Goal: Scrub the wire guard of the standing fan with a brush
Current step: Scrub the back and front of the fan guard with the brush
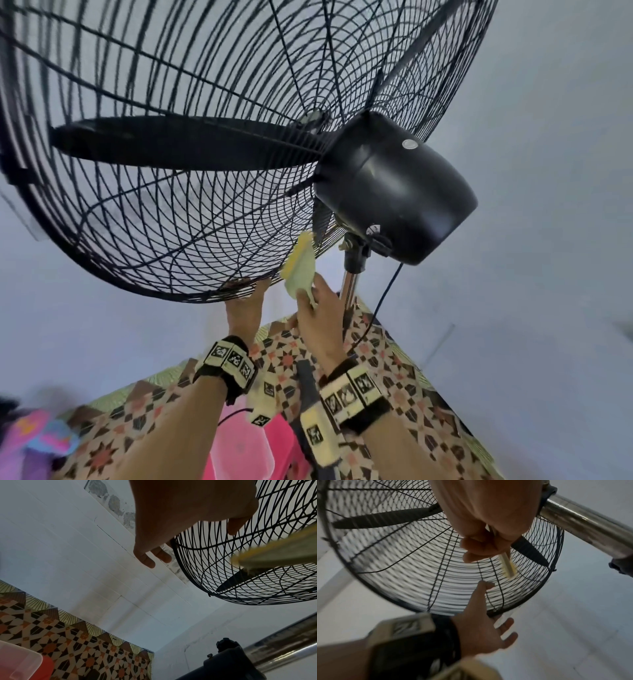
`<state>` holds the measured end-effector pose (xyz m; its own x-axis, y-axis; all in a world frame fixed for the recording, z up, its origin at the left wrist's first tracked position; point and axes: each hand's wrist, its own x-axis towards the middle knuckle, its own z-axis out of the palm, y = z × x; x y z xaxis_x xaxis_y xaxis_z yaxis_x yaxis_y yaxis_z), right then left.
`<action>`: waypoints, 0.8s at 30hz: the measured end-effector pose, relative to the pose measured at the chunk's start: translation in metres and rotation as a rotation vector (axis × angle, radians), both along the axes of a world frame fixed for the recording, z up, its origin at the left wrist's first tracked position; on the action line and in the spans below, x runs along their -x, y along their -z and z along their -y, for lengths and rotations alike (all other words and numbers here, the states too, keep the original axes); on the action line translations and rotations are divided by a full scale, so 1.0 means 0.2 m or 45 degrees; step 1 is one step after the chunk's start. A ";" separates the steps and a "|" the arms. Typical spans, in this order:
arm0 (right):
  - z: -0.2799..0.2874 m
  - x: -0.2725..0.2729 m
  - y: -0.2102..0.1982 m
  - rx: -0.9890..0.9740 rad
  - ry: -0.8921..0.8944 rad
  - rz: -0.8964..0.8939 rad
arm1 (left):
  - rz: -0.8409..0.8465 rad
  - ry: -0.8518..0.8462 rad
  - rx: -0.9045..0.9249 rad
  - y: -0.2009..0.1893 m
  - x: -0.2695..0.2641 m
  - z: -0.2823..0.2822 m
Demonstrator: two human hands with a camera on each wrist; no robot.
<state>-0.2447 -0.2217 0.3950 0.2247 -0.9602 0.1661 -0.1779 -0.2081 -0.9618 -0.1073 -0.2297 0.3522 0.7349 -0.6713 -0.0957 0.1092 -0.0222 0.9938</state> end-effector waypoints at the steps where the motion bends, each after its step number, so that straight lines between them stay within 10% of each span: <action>1: -0.02 0.03 0.01 0.042 -0.021 -0.006 | -0.012 0.001 0.011 0.00 0.01 0.00; 24: -0.01 -0.05 -0.16 0.066 0.185 0.048 | -0.007 0.014 -0.108 0.06 -0.02 0.00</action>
<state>-0.2348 -0.2189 0.4270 0.0764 -0.9721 0.2218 -0.1738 -0.2320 -0.9571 -0.1032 -0.2299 0.3392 0.7271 -0.6685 -0.1564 0.1138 -0.1073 0.9877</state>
